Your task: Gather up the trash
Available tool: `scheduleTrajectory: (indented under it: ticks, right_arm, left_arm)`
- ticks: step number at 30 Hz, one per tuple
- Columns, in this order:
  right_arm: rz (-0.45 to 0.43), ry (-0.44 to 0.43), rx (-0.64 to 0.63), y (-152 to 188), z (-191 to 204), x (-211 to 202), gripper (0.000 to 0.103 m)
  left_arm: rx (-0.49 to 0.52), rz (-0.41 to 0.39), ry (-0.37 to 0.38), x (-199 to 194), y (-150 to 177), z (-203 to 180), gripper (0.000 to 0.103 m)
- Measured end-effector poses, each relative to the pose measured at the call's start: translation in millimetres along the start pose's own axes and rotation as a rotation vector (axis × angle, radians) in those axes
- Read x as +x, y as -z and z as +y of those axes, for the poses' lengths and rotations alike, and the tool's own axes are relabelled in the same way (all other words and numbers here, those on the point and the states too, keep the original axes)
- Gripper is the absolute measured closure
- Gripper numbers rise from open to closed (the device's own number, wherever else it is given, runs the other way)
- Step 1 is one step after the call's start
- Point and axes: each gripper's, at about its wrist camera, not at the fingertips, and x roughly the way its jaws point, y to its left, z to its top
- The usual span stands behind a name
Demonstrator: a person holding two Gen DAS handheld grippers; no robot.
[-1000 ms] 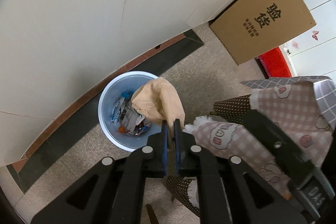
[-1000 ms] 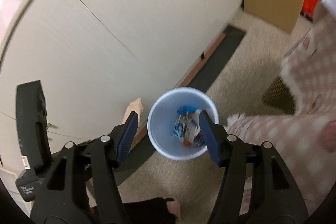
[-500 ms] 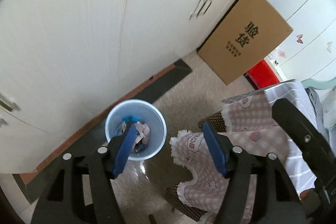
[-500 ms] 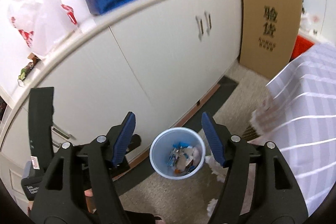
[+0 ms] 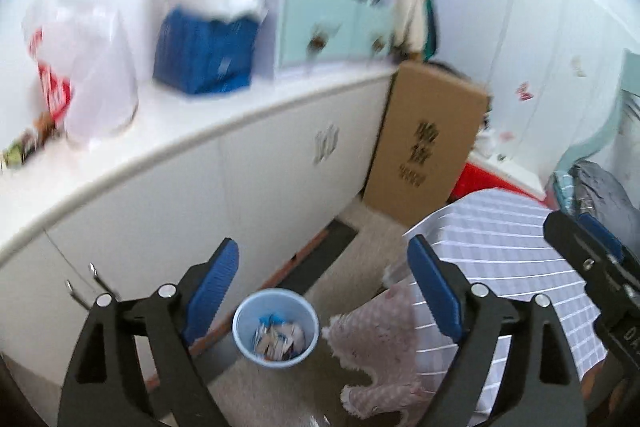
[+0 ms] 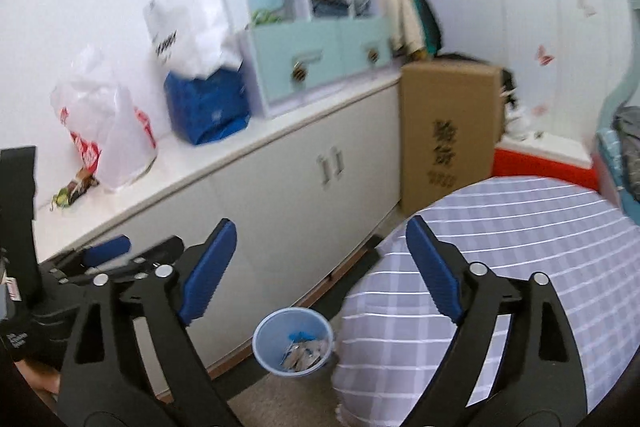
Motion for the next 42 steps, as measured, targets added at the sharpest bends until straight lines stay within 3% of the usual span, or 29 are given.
scheduleTrajectory:
  ticks: [4, 15, 25, 42]
  right_arm:
    - [-0.055, 0.042, 0.023, -4, -23, -59, 0.015]
    - [-0.204, 0.183, 0.038, 12, -50, -163, 0.01]
    - [-0.262, 0.225, 0.023, 23, -53, -198, 0.009]
    - [-0.27, 0.235, 0.018, 25, -54, -201, 0.009]
  left_arm:
    - [0.08, -0.121, 0.038, -52, -2, -36, 0.016]
    - [0.176, -0.275, 0.136, -141, 19, -91, 0.014]
    - [0.227, -0.35, 0.127, -168, 26, -112, 0.011]
    - [0.278, -0.356, 0.133, -169, 30, -127, 0.011]
